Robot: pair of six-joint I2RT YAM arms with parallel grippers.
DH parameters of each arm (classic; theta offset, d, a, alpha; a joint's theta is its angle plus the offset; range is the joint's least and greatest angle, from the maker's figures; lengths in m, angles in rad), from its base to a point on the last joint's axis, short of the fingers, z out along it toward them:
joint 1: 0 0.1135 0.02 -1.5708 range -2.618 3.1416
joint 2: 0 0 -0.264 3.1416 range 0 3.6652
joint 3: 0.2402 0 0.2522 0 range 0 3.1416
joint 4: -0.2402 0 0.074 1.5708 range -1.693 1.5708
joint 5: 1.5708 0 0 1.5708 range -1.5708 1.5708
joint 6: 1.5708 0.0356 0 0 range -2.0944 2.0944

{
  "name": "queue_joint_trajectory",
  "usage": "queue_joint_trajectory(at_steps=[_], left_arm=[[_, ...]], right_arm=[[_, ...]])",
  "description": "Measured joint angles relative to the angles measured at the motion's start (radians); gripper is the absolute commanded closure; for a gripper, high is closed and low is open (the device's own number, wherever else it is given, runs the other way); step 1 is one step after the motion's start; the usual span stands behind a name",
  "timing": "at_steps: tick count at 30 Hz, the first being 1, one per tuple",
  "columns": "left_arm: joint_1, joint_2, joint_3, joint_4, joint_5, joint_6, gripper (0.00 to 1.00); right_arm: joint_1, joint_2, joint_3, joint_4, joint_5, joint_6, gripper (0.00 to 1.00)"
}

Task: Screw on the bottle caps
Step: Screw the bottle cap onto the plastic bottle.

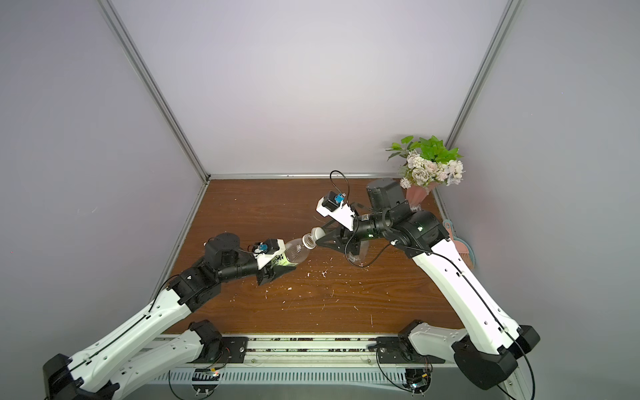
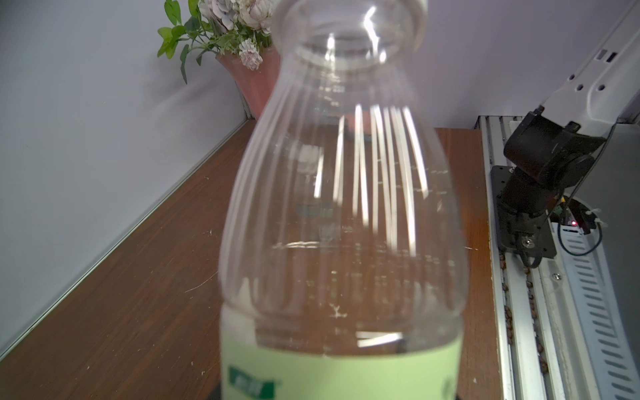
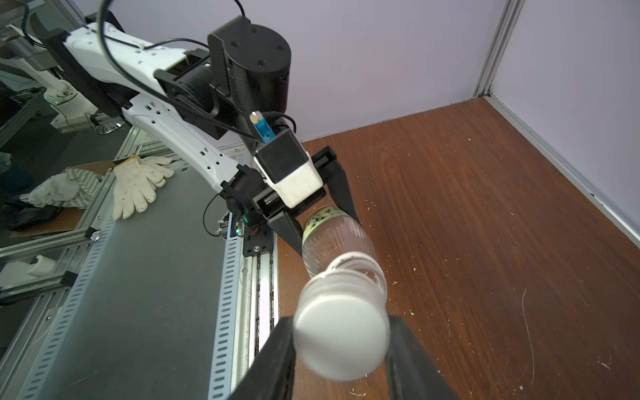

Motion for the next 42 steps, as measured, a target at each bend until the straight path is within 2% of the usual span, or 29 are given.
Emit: queue_joint_trajectory(at_steps=[21, 32, 42], left_arm=[[-0.054, 0.026, 0.055, -0.068, -0.01, 0.043, 0.48], [-0.054, -0.037, 0.054, -0.122, -0.029, 0.05, 0.48], [-0.054, -0.035, 0.053, -0.13, -0.033, 0.053, 0.48]], right_arm=[[0.001, 0.059, -0.007, -0.052, -0.036, -0.035, 0.76], [0.001, 0.079, -0.015, -0.054, -0.037, -0.04, 0.76], [0.003, 0.09, -0.015, -0.06, -0.064, -0.04, 0.75]])
